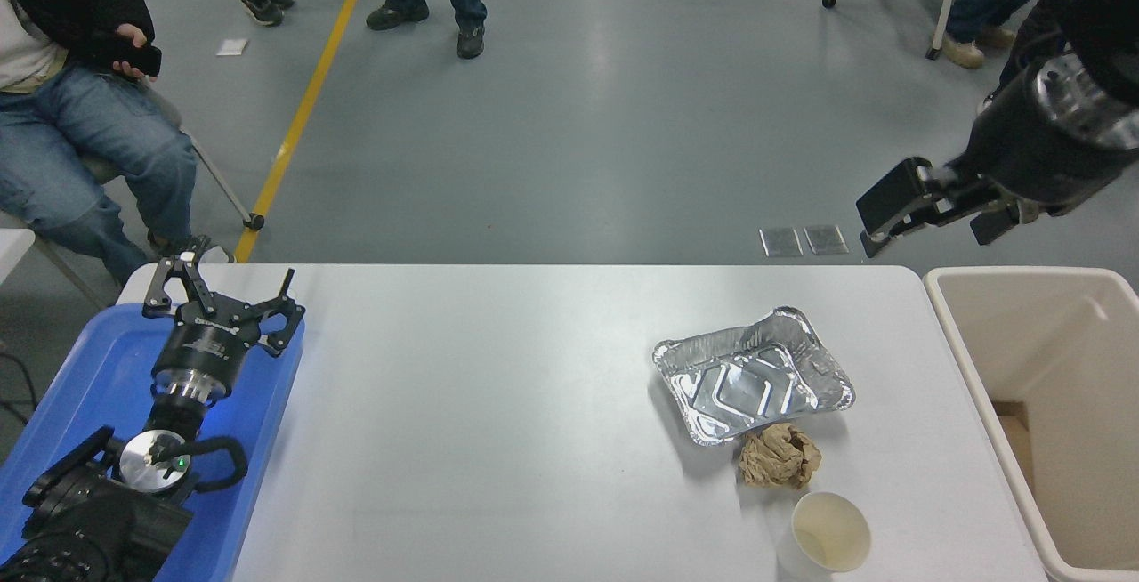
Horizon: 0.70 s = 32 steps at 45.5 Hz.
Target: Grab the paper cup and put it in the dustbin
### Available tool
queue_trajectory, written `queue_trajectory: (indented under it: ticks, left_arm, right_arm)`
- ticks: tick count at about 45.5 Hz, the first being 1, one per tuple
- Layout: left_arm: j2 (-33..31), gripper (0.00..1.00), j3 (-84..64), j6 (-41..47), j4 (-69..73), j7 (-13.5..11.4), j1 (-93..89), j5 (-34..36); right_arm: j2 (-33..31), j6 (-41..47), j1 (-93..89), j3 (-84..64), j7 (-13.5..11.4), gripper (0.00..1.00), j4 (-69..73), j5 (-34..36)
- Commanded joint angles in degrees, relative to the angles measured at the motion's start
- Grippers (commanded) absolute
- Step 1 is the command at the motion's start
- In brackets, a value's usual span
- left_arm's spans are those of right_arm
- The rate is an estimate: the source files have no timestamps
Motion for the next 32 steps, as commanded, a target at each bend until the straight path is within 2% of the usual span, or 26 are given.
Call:
queue_trajectory:
  ticks: [1, 24, 32]
  left_arm:
    - [0.0, 0.99, 0.0, 0.0, 0.0, 0.0, 0.0, 0.0]
    - [0.0, 0.99, 0.0, 0.0, 0.0, 0.0, 0.0, 0.0]
    - [0.0, 0.99, 0.0, 0.0, 0.0, 0.0, 0.0, 0.0]
  right_arm:
    - [-0.5, 0.1, 1.3, -1.8, -0.1, 1.0, 3.3, -0.2]
    - [-8.7, 0.1, -19.3, -0.8, -0.1, 1.0, 2.6, -3.2]
    - [-10.1, -10.2, -31.4, 1.5, 0.0, 1.0, 0.5, -4.2]
